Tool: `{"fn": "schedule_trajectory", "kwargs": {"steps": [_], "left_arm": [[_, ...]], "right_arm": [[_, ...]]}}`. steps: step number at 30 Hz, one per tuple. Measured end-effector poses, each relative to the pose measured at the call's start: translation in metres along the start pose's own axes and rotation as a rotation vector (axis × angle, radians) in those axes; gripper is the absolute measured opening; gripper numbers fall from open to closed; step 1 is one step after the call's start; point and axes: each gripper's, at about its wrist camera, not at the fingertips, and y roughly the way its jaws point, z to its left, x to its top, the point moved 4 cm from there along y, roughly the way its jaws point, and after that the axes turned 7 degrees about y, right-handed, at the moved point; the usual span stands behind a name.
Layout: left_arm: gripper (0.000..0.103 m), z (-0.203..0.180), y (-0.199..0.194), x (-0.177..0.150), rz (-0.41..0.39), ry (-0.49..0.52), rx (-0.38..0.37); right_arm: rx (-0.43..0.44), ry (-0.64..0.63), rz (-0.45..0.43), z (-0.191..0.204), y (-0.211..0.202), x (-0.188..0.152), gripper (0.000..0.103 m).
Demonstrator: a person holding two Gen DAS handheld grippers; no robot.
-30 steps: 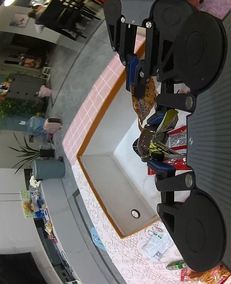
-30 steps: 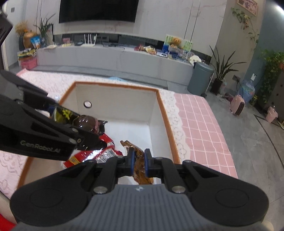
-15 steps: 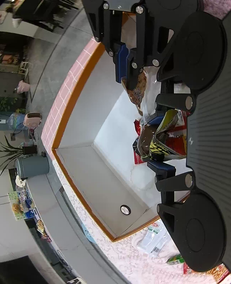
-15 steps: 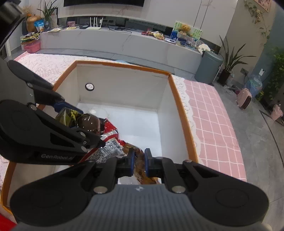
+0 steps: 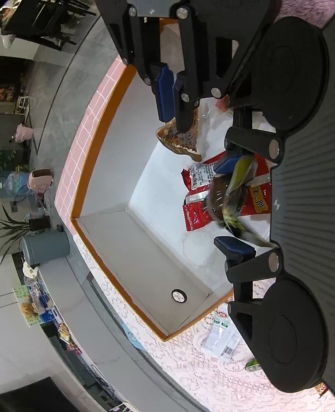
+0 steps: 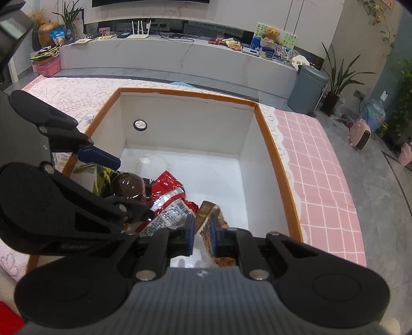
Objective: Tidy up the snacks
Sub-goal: 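Carry both packets over the box and open both tools to release them, then move both tools back toward the Mimi snack bag on the table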
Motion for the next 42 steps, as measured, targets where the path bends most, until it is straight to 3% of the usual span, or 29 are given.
{"fn": "schedule_trajectory", "kwargs": {"steps": [10, 14, 16, 21, 29, 42], "left_arm": [[0.070, 0.017, -0.043, -0.011, -0.085, -0.082, -0.032], [0.076, 0.023, -0.066, -0.018, -0.138, -0.110, 0.012], [0.076, 0.028, -0.077, -0.024, -0.164, -0.137, 0.028], [0.076, 0.050, -0.103, -0.044, -0.216, -0.274, 0.103], [0.076, 0.101, -0.130, -0.098, -0.247, -0.510, 0.140], [0.076, 0.157, -0.141, -0.194, -0.215, -0.690, 0.214]], "right_arm": [[-0.016, 0.024, -0.036, 0.006, -0.023, 0.003, 0.043], [-0.026, 0.037, -0.085, 0.013, -0.036, 0.003, 0.058], [-0.025, 0.058, -0.114, 0.016, -0.044, 0.002, 0.059], [-0.016, 0.129, -0.199, 0.027, -0.060, -0.004, 0.070], [0.085, 0.227, -0.285, 0.067, -0.073, -0.012, 0.073], [0.240, 0.089, -0.262, 0.167, -0.042, -0.010, 0.073]]}}
